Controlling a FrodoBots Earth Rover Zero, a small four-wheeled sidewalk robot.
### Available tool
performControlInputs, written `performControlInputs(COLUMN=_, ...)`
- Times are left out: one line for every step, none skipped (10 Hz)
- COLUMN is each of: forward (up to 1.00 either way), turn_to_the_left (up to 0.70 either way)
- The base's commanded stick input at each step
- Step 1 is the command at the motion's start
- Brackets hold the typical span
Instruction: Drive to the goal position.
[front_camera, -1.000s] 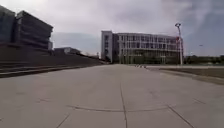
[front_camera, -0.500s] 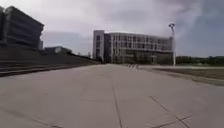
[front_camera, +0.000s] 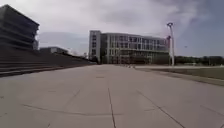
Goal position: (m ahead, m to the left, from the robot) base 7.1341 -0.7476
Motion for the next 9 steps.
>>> performControlInputs(forward=1.0, turn_to_the_left=0.0)
performControlInputs(forward=1.0, turn_to_the_left=0.0)
performControlInputs(forward=1.0, turn_to_the_left=0.0)
performControlInputs(forward=1.0, turn_to_the_left=0.0)
performControlInputs(forward=1.0, turn_to_the_left=0.0)
performControlInputs(forward=1.0, turn_to_the_left=0.0)
performControlInputs(forward=1.0, turn_to_the_left=0.0)
performControlInputs(forward=1.0, turn_to_the_left=0.0)
performControlInputs(forward=1.0, turn_to_the_left=0.0)
